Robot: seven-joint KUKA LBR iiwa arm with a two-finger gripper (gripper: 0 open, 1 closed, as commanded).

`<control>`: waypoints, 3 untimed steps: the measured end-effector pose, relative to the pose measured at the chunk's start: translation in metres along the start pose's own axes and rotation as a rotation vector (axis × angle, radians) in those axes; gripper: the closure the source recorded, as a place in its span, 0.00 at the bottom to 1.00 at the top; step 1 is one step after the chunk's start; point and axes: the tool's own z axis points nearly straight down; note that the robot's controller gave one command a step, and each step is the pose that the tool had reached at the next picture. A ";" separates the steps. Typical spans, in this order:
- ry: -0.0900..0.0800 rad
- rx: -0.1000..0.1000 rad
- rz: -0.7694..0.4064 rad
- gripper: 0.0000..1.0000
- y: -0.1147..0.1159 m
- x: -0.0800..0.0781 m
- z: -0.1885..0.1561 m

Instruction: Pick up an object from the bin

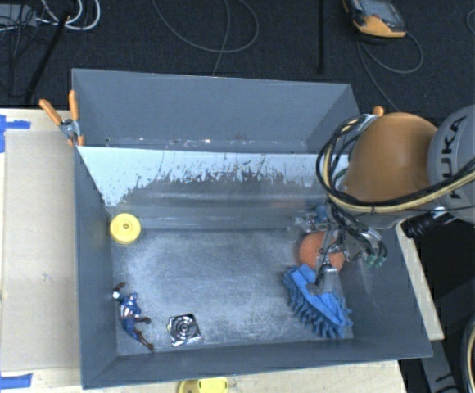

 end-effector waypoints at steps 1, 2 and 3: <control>0.003 0.001 0.088 0.00 -0.023 0.005 0.028; 0.001 0.000 0.080 0.00 -0.025 0.020 0.055; 0.005 -0.001 0.069 0.00 -0.028 0.026 0.072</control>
Offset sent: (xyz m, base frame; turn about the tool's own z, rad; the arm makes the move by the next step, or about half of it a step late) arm -0.0379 -0.0328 -0.0704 0.0429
